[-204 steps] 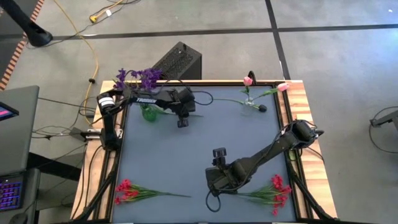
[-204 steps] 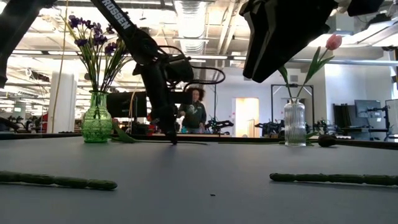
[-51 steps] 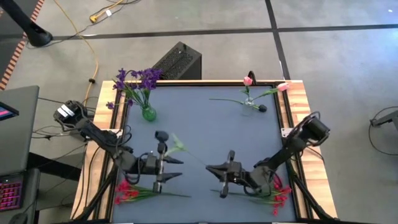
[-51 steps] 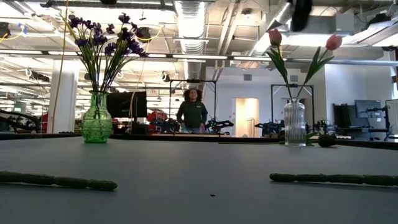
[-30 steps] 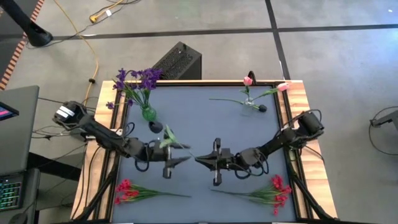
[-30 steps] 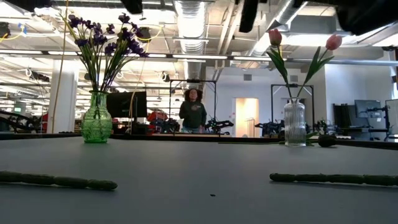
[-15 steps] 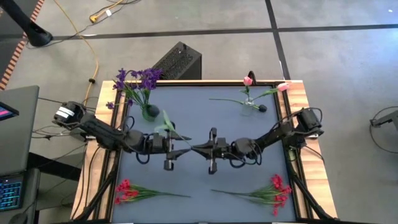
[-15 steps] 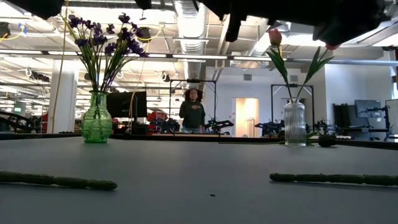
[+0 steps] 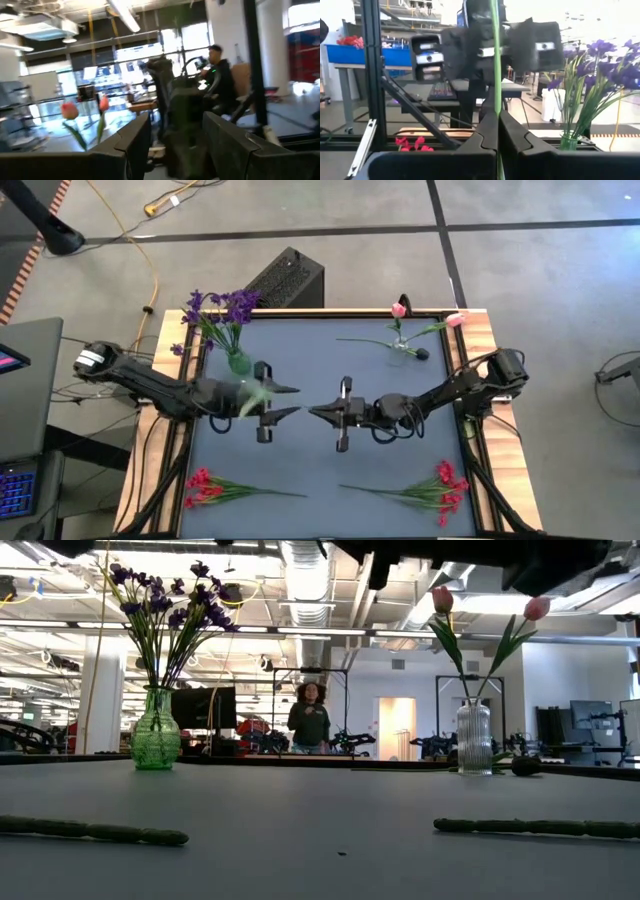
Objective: Sort flowers into vase by color
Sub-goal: Put the left black flower into the green vase
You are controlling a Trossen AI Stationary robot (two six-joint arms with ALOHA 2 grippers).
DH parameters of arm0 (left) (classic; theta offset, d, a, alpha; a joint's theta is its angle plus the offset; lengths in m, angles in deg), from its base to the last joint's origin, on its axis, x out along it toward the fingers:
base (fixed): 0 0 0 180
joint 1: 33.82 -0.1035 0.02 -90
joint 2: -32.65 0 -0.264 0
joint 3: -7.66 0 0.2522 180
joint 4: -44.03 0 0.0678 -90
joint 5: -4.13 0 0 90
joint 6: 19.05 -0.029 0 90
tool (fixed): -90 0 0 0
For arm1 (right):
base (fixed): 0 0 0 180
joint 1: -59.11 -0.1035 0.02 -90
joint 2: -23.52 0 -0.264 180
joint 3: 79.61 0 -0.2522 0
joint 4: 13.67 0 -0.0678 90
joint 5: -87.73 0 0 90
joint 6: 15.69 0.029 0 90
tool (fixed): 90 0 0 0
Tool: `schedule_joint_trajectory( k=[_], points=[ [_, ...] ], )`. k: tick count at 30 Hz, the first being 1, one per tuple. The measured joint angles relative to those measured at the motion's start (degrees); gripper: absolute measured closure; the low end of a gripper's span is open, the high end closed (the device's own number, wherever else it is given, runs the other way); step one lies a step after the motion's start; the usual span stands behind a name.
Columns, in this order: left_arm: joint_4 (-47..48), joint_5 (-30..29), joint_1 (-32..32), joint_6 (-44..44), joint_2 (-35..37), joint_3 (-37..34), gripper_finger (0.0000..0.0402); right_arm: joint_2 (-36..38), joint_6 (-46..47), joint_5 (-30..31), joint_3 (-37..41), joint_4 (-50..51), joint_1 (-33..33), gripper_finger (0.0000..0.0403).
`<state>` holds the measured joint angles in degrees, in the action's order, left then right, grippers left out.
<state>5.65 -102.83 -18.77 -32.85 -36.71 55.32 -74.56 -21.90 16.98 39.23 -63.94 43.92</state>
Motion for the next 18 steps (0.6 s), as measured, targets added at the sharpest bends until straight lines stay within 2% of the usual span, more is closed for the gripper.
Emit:
schedule_joint_trajectory(
  k=[5,18],
  points=[
    [5.9,2.98,0.0,3.18,3.32,0.05,0.023,0.0,-1.16,0.02,0.0,-0.66,0.01,0.0378],
    [1.83,2.89,0.0,3.76,2.75,0.03,0.023,0.0,0.14,-1.4,0.0,-0.7,0.7,0.0378]
  ],
)
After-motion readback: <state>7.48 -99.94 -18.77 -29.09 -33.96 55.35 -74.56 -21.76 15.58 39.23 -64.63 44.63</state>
